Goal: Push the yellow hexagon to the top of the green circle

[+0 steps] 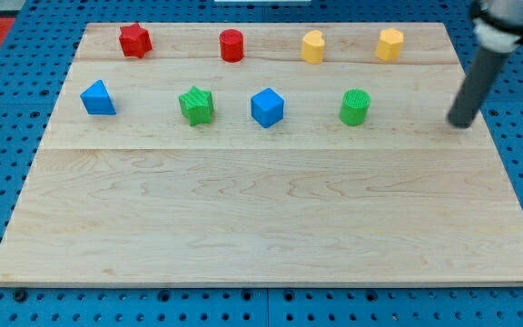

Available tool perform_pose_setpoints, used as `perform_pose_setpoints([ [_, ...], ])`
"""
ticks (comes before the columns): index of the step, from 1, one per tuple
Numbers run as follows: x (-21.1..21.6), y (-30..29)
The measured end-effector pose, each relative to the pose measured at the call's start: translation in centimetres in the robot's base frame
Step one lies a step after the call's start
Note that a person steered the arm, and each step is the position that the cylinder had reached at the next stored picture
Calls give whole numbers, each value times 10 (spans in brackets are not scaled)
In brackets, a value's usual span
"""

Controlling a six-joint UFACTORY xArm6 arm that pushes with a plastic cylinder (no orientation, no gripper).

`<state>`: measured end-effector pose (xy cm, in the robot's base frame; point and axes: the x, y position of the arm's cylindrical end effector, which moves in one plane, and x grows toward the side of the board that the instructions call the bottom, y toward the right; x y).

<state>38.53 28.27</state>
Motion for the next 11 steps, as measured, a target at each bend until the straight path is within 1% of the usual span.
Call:
perform_pose_setpoints([
  [1, -55, 39],
  [2, -116, 10],
  [3, -154, -30],
  [4, -155, -78],
  [5, -138, -100],
  [6, -124, -135],
  [7, -152, -154],
  [8, -143, -193],
  [9, -103, -180],
  [10, -104, -169],
  [11, -126, -140],
])
